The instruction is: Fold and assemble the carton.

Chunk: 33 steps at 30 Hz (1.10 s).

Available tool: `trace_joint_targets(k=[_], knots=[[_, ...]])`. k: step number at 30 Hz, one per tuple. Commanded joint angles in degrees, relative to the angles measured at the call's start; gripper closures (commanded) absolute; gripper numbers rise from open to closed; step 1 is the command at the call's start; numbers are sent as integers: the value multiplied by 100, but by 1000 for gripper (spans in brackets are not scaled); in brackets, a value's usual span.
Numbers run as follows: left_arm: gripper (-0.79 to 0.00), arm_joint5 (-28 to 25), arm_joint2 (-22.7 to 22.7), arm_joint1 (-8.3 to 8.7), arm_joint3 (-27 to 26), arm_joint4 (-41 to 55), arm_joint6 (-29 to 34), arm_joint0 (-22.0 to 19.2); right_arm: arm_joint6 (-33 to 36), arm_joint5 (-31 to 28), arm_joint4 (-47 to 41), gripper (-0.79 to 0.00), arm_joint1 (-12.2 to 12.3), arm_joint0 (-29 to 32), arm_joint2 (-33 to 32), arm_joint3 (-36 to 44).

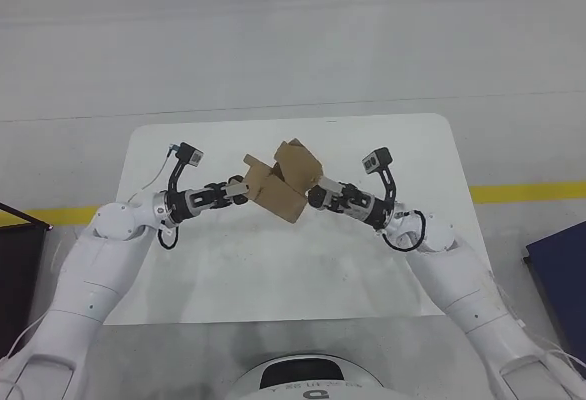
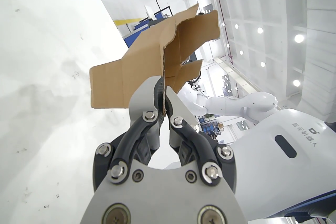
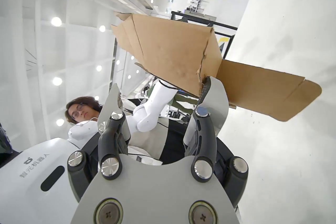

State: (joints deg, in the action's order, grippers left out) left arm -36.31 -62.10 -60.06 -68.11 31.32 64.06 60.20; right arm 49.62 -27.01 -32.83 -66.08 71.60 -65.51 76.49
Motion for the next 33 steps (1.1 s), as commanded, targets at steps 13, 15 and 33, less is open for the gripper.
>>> trace_joint_targets(k=[13, 15, 33], knots=[[0, -20, -161, 20, -73, -21, 2, 98, -271, -255, 181, -511, 74, 475, -417, 323], [0, -23, -174, 21, -94, -29, -2, 114, -207, -306, 142, -496, 94, 595, -504, 466], [0, -9, -266, 42, -270, -88, 143, 261, -1260, -628, 1666, -603, -70, 366, 74, 546]])
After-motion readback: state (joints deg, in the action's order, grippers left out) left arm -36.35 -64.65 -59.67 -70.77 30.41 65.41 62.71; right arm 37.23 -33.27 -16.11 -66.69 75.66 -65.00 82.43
